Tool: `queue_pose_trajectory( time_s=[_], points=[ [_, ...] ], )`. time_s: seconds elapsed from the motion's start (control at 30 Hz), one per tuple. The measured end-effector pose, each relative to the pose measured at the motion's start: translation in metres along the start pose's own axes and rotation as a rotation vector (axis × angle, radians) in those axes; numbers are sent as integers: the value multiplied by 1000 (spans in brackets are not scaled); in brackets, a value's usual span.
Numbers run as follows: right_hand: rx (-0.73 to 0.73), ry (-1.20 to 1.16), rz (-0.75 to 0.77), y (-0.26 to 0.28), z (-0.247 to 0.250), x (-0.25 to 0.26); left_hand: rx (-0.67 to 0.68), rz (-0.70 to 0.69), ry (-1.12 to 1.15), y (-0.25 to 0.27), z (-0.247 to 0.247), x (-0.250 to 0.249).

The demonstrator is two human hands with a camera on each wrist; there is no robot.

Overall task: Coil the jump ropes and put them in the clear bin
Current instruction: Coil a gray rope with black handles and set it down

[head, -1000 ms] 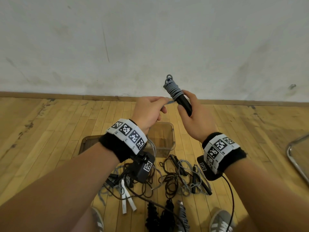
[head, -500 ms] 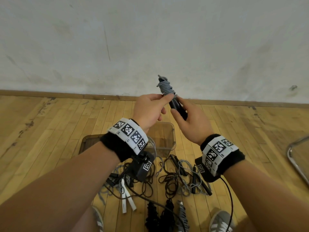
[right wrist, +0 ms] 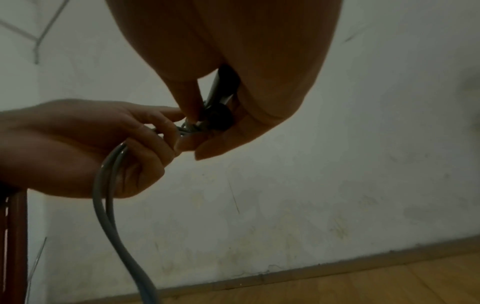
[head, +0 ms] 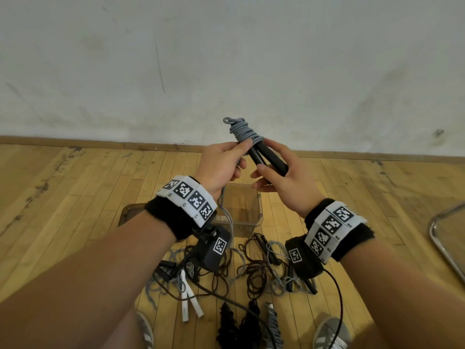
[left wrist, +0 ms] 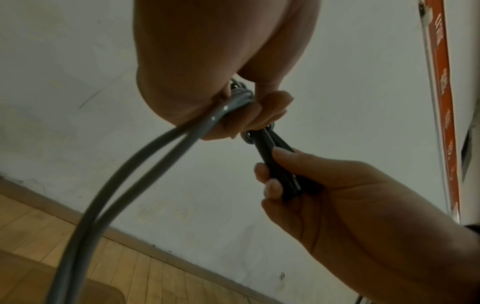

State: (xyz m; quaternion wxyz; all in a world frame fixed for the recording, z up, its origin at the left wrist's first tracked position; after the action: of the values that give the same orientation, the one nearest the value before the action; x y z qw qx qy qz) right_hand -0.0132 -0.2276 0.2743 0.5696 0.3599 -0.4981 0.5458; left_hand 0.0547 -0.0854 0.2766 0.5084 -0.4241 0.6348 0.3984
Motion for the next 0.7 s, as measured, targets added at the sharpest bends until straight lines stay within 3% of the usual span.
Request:
queue_pose_trajectory(
  time_s=[0.2, 0.43, 0.7],
  points=[
    [-143, 329, 150, -5, 13, -5, -29, -17, -91, 7, -2, -1],
    [-182, 631, 219, -2, 11, 1, 16, 11, -68, 11, -9, 2],
    [-75, 589, 257, 6, -7, 4, -66, 23, -38, 9, -1, 2]
  ],
)
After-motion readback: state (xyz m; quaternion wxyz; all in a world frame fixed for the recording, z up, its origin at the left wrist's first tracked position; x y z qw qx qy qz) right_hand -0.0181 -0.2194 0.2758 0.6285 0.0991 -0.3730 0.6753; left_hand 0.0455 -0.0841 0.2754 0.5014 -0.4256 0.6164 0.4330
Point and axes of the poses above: each hand's wrist, its own y-axis away from the middle knuckle, its own z-axis out of the back of the hand, x = y × z, the point moved 6 cm from there along -y, towards the middle knuckle, and after that the axes turned 3 degrees about y, right-handed, at the moved point
